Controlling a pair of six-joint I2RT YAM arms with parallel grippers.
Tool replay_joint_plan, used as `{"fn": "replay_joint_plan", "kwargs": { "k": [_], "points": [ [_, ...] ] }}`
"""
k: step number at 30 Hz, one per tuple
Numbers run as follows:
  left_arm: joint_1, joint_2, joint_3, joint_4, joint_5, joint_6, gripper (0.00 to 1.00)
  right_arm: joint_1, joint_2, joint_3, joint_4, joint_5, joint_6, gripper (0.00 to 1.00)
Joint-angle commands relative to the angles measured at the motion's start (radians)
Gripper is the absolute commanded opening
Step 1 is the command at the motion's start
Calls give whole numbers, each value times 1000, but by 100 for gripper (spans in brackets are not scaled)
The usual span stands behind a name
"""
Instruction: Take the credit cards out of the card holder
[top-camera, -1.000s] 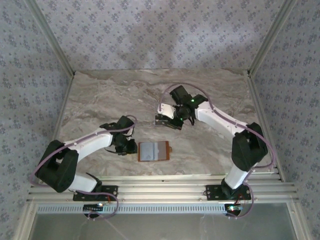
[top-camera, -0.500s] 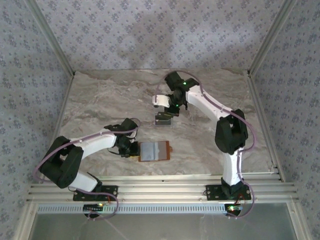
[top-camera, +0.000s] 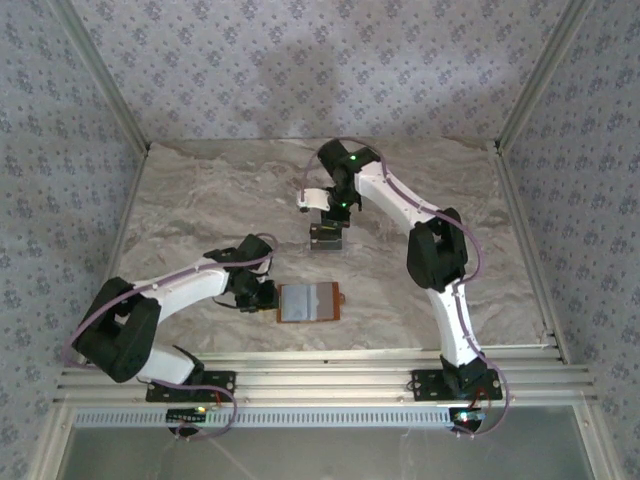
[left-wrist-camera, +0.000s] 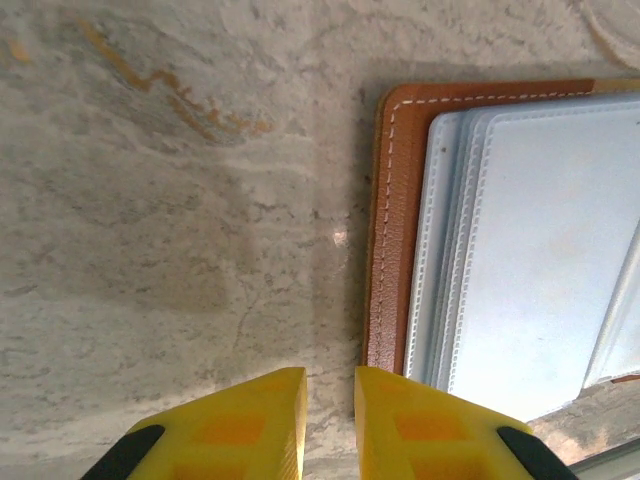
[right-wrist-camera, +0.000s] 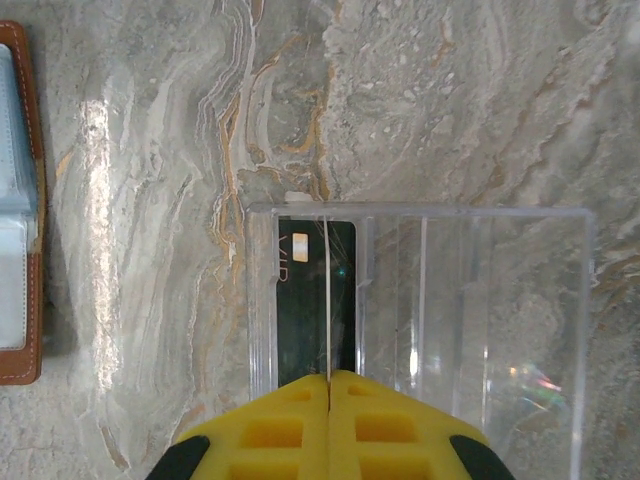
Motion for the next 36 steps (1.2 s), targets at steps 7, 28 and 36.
{"fn": "replay_joint_plan", "kwargs": {
  "k": [7,28,36],
  "points": [
    [16,-28,-9,-45,-16,9,20,8,101,68,-139,-16,-103,0],
    [7,25,55,-60,12,64,21,79,-368,-374,495,295,524,38],
    [-19,91,54,-20,85,60,21,137,-629,-680,654,306,1072,34]
  ]
}}
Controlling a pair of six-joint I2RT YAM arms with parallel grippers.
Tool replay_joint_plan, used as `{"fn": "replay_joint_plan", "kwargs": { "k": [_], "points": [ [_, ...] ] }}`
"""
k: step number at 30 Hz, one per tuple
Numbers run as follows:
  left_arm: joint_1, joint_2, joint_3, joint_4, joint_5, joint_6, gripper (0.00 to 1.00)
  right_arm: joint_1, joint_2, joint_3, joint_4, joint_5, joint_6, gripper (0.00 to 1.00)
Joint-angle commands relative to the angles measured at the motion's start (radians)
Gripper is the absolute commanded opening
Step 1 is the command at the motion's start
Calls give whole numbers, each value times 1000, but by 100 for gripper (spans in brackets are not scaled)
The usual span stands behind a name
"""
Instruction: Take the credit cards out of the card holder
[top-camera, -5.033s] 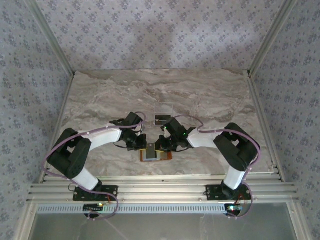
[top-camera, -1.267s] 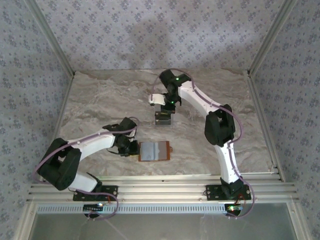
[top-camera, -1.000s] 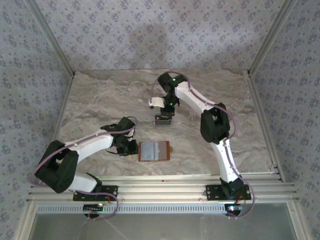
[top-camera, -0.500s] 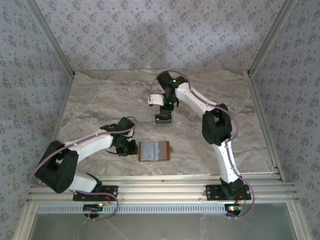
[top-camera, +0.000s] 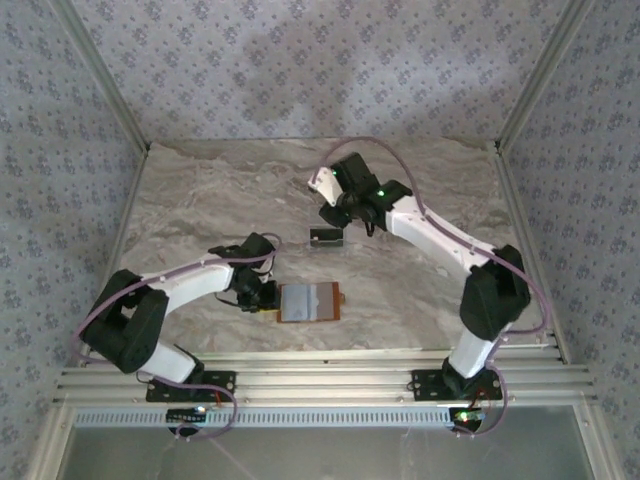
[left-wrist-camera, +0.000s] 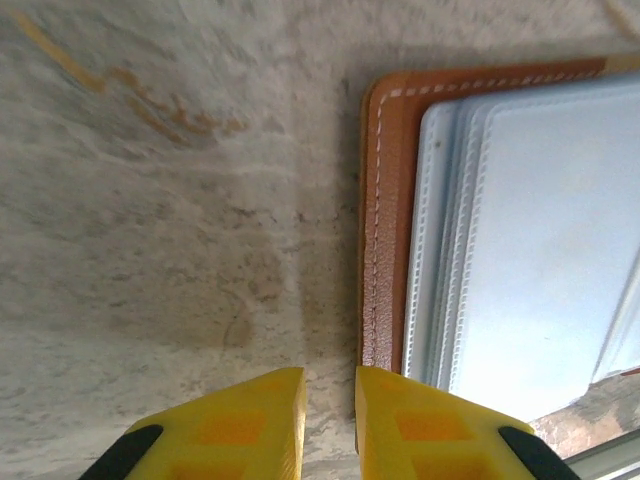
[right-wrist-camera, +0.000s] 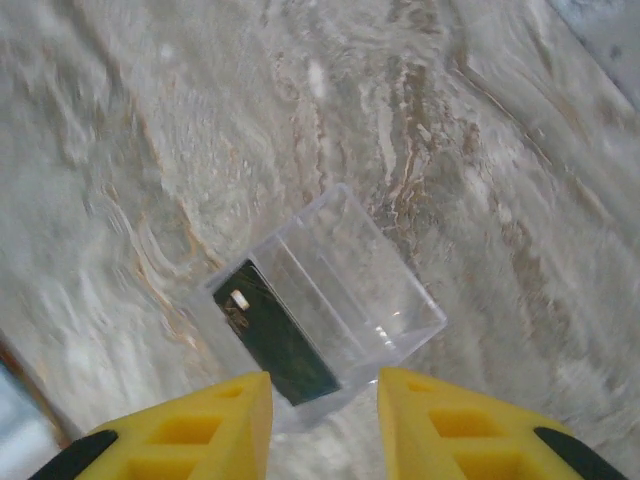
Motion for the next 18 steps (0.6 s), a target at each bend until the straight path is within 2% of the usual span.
{"fn": "replay_joint_plan", "kwargs": {
  "k": [1,7,13,18],
  "points": [
    [-19,25,21,10,59,10,21,45,-101,-92,82,17,383,33],
    [-24,-1,17,15,16,-5,20,109,-129,-162,25,-55,711,31],
    [75,-80,-20,33,14,-8,20,194,-94,-221,17,-167,858,34],
    [153,-127,-55,64,60,-10,20,285,-8,-182,-104,-74,898,37]
  ]
}}
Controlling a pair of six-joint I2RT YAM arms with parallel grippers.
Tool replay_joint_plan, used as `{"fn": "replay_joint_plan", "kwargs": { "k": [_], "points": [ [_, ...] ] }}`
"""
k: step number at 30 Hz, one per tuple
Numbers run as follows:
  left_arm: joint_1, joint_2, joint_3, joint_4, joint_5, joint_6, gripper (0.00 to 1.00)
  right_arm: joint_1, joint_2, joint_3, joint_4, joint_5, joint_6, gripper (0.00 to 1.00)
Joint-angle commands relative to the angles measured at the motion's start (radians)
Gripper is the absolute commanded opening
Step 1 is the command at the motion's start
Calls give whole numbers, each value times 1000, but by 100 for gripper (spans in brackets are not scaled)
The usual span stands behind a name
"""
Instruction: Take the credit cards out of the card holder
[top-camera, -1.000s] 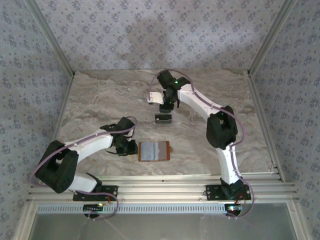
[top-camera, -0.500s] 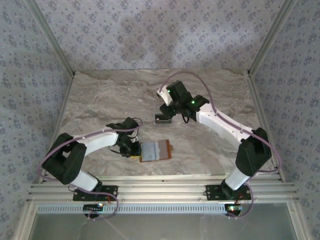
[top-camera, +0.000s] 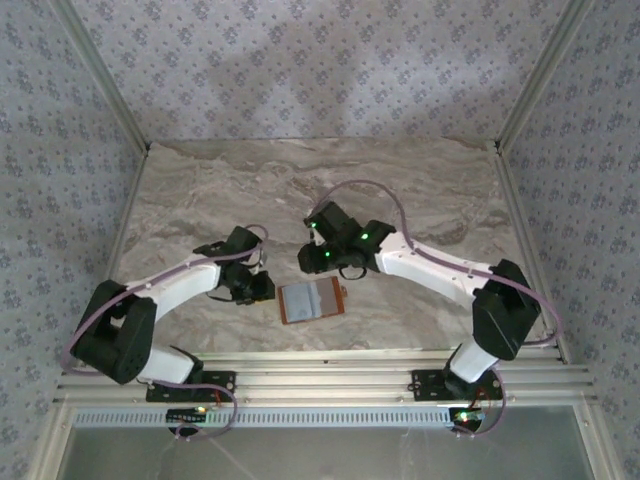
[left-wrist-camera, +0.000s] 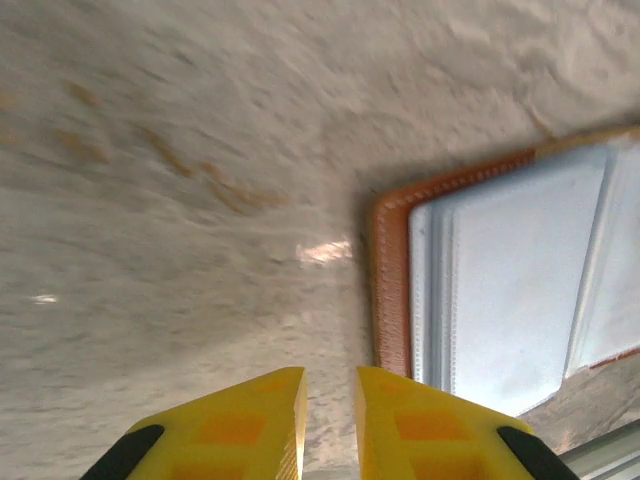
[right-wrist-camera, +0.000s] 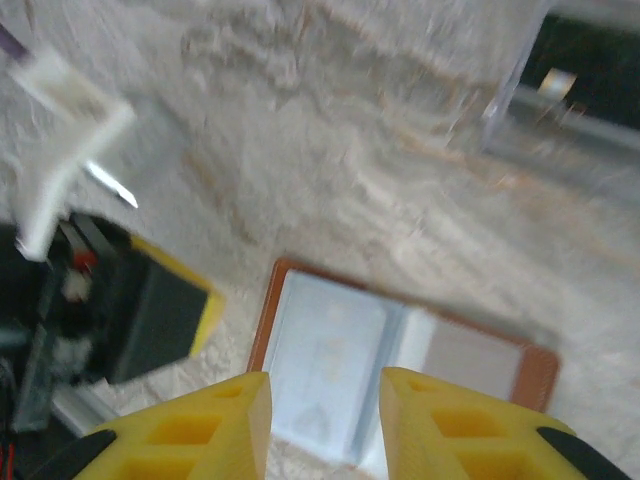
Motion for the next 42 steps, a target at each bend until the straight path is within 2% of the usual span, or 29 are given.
{"fn": "replay_joint_plan", "kwargs": {
  "k": [1,3,8,14,20,30,35,39,42],
  "points": [
    [47,-39,-38,22,44,-7,20,61,77,37,-120,41,111,37],
    [73,-50,-55,34,58,-8,21,89,122,71,-166,71,128,38],
    [87,-109,-53,-19,-18,4,21,154,255,207,-303,168,140,41],
    [91,-155,-66,-36,-46,7,21,191,378,317,-384,200,141,44],
    [93,-159,-77,-28,-43,8,21,198,451,366,-399,182,142,48],
    [93,-169,-84,-24,-42,10,21,198,538,356,-377,128,153,50],
    [92,-166,-82,-23,-41,11,21,196,537,323,-363,129,172,40],
    [91,-160,-77,-22,-28,14,22,194,502,305,-343,131,187,24],
    [86,-157,-71,-21,-19,14,21,192,458,285,-309,121,205,17]
  ]
}}
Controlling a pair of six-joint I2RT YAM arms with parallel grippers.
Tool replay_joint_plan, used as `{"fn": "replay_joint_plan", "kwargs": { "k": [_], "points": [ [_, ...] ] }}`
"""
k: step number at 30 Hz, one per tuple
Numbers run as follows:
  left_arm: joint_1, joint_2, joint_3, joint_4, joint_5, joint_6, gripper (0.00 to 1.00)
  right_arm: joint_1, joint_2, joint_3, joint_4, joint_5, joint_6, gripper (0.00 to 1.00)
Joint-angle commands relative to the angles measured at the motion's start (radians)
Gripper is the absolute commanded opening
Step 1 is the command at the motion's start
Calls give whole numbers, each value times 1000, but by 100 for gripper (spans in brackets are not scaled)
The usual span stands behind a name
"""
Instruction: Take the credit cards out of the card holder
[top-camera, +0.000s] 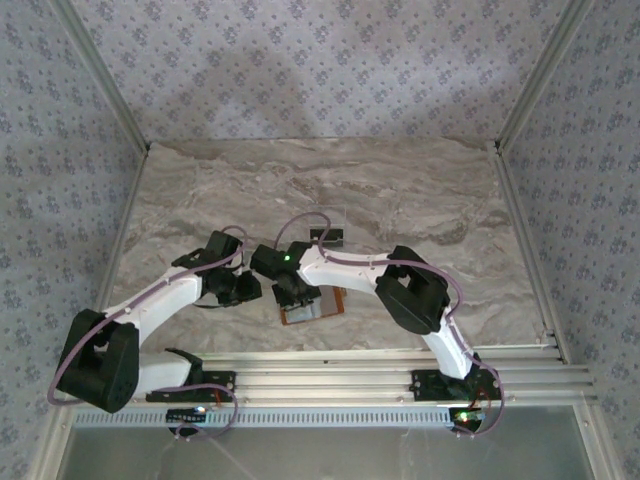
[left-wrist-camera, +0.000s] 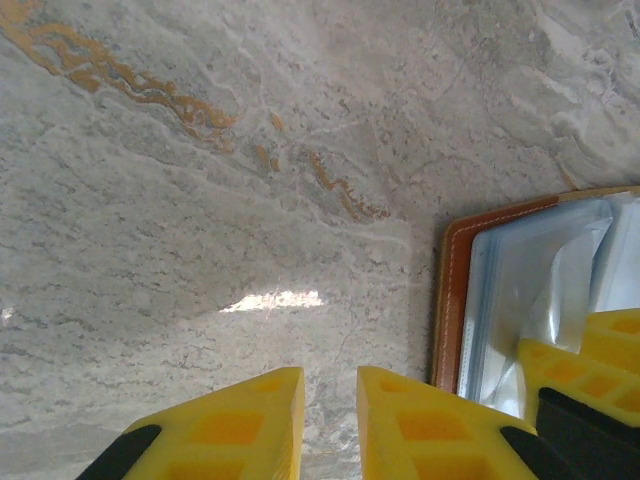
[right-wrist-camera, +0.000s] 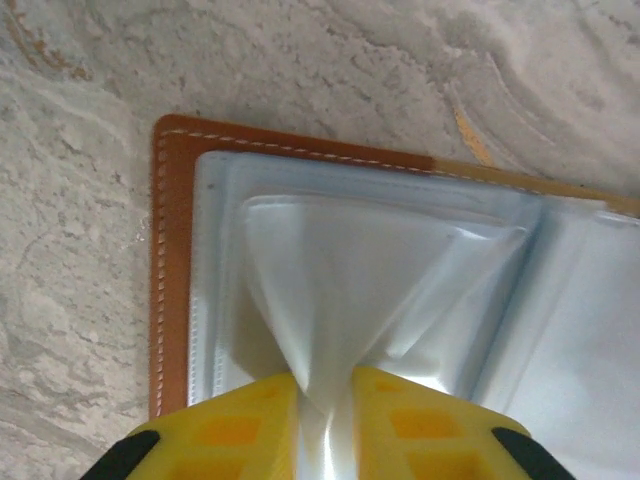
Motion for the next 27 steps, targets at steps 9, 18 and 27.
{"fn": "replay_joint_plan", "kwargs": {
  "k": [9,18,27],
  "points": [
    [-19,7,16,66,121,-40,21,-30,-162,-179,236,-80,120,13],
    [-93,108,22,171,205,-100,15,-64,-255,-339,456,-130,211,12],
    [-144,269,24,222,172,-101,15,-72,-277,-385,475,-139,207,14]
  ]
}}
